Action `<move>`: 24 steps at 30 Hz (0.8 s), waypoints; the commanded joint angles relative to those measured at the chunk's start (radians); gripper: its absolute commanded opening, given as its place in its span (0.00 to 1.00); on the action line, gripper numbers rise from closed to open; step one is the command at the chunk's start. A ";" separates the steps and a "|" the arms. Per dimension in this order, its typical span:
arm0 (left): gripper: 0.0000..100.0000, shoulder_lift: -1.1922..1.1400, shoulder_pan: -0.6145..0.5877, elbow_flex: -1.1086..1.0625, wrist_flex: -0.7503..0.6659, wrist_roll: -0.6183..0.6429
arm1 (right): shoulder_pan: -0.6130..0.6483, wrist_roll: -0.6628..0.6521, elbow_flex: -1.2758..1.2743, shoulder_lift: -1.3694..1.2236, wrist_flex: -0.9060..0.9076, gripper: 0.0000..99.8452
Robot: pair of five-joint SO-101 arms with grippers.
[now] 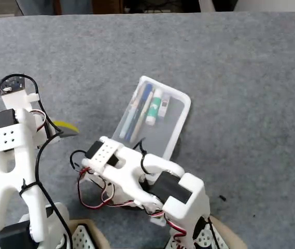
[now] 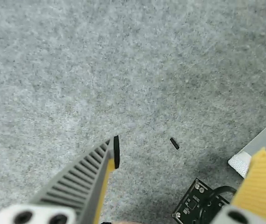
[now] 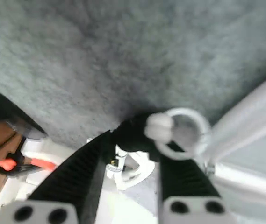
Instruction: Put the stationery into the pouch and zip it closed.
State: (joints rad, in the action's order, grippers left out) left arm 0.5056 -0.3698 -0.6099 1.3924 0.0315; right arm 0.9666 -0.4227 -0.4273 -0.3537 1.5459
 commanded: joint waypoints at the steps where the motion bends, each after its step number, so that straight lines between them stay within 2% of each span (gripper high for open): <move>1: 0.43 0.000 -0.008 0.045 0.012 -0.012 | 0.002 0.003 0.045 -0.002 -0.021 0.01; 12: 0.43 0.000 -0.008 0.045 0.012 -0.012 | -0.017 0.002 0.047 0.005 -0.017 0.01; 18: 0.43 0.000 -0.008 0.045 0.014 -0.012 | -0.172 0.002 0.120 0.054 0.020 0.01; 24: 0.43 0.000 -0.008 0.045 0.014 -0.012 | -0.298 -0.023 0.186 0.315 0.021 0.01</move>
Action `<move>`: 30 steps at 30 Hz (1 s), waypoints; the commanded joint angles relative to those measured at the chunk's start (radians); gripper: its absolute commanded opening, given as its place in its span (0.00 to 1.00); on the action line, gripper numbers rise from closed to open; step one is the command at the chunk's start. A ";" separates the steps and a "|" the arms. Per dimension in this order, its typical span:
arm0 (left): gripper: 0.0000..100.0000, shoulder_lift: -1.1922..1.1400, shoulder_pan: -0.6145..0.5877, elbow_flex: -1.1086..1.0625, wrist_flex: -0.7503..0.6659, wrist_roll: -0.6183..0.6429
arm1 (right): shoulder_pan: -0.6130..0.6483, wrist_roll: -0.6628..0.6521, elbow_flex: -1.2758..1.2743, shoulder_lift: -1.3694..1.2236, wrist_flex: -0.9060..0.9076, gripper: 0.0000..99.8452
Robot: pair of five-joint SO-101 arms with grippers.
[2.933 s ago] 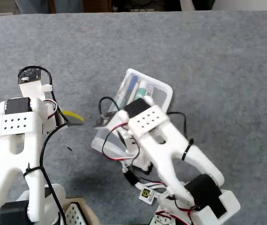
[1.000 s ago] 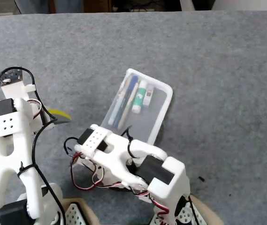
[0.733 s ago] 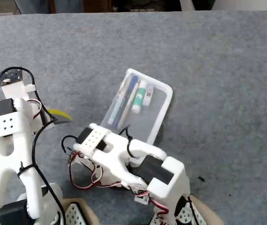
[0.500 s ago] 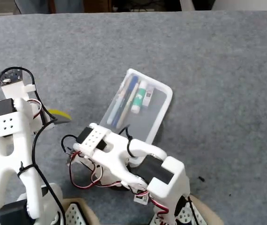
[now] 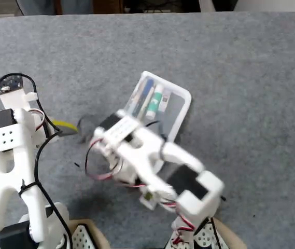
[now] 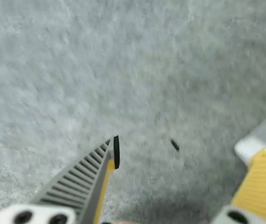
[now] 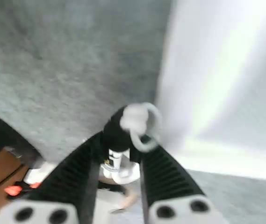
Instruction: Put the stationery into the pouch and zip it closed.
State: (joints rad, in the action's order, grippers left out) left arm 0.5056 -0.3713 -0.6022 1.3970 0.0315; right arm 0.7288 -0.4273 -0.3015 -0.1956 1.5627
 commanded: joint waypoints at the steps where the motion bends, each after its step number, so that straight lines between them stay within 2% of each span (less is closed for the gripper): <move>1: 0.43 0.000 -0.007 0.036 0.009 -0.012 | -0.069 -0.029 0.062 0.205 0.005 0.01; 16: 0.42 0.000 0.002 0.042 0.043 -0.011 | -0.130 -0.035 0.068 0.748 -0.003 0.01; 23: 0.42 0.000 0.004 0.038 0.051 -0.006 | -0.130 -0.029 0.082 0.857 -0.049 0.01; 30: 0.42 0.000 0.004 0.039 0.051 -0.005 | -0.130 -0.028 0.255 0.871 -0.043 0.01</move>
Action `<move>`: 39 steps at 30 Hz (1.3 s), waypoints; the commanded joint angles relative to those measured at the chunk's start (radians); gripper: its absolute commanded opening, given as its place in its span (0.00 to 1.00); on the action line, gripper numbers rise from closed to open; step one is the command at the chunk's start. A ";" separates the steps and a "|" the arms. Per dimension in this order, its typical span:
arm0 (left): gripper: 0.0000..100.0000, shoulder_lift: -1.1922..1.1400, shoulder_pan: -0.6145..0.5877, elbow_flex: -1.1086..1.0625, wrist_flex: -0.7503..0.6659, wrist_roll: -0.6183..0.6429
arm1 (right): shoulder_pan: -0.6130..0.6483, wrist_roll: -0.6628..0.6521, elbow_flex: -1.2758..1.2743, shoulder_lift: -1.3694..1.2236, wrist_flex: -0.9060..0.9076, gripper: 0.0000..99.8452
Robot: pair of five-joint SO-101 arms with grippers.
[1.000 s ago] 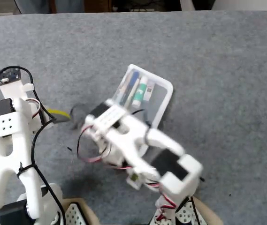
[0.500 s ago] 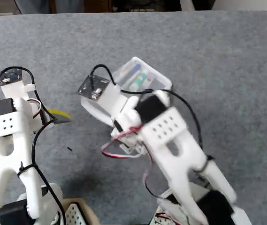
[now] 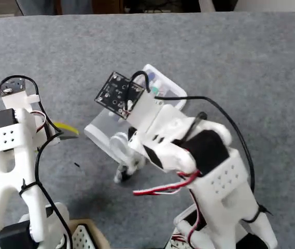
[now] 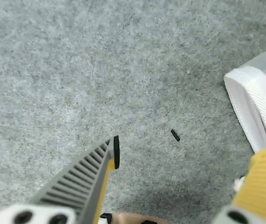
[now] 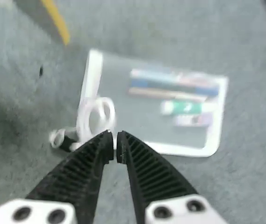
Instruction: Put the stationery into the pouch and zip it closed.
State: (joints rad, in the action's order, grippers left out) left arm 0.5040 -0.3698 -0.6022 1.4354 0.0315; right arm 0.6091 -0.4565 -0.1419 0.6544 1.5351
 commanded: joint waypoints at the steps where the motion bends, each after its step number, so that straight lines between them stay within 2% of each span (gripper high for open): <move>1: 0.42 0.002 0.002 0.039 0.012 -0.005 | -0.011 0.002 0.111 0.021 -0.015 0.01; 6: 0.42 0.002 -0.002 0.041 0.012 -0.005 | -0.012 0.002 0.071 0.021 0.015 0.01; 12: 0.42 0.002 -0.007 0.044 0.012 -0.009 | -0.008 -0.005 -0.110 0.019 0.020 0.02; 18: 0.43 0.002 -0.007 0.045 0.011 -0.011 | -0.005 -0.008 -0.266 0.019 0.011 0.20; 28: 0.43 0.002 -0.033 0.045 0.012 -0.008 | 0.028 -0.006 -0.479 -0.030 -0.198 0.21; 34: 0.43 0.002 -0.111 0.045 0.012 -0.012 | -0.110 -0.015 -0.456 -0.226 -0.348 0.21; 39: 0.43 0.002 -0.120 0.045 0.012 -0.012 | -0.210 -0.094 -0.349 -0.390 -0.356 0.21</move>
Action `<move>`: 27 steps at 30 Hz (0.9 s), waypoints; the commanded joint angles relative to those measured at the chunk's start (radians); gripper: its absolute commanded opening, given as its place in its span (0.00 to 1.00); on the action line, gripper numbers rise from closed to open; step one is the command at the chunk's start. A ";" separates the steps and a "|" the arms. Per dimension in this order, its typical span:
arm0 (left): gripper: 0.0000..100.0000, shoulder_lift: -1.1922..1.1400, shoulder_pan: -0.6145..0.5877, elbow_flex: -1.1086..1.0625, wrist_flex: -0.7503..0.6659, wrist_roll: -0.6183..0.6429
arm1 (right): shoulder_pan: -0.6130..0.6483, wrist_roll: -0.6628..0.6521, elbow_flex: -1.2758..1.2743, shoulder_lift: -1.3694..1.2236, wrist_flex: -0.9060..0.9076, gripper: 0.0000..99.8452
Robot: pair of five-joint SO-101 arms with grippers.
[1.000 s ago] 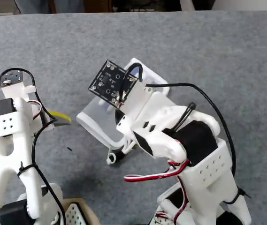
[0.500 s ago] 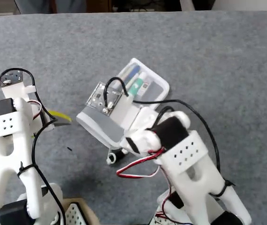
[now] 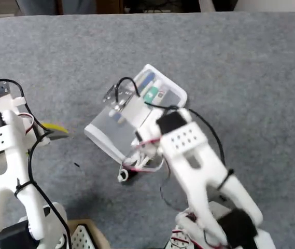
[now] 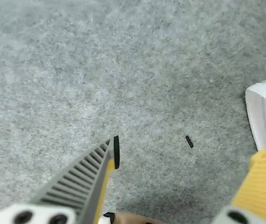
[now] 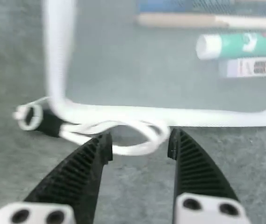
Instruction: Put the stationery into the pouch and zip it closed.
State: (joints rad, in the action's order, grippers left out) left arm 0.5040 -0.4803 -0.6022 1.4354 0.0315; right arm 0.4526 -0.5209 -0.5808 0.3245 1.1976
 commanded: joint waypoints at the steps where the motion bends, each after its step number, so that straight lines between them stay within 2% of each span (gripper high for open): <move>1: 0.43 0.002 -0.008 0.045 0.011 -0.012 | -0.066 -0.032 0.110 -0.087 -0.014 0.21; 15: 0.43 0.002 -0.010 0.045 0.011 -0.012 | -0.089 -0.034 0.205 -0.326 -0.028 0.21; 21: 0.43 0.002 -0.008 0.045 0.011 -0.012 | -0.061 -0.035 0.209 -0.344 0.018 0.21; 27: 0.43 0.002 -0.008 0.045 0.011 -0.012 | -0.061 -0.035 0.203 -0.352 -0.037 0.20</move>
State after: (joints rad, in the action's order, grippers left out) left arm 0.5040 -0.4803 -0.6022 1.4354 0.0315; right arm 0.3851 -0.5439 -0.4242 -0.0315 1.1899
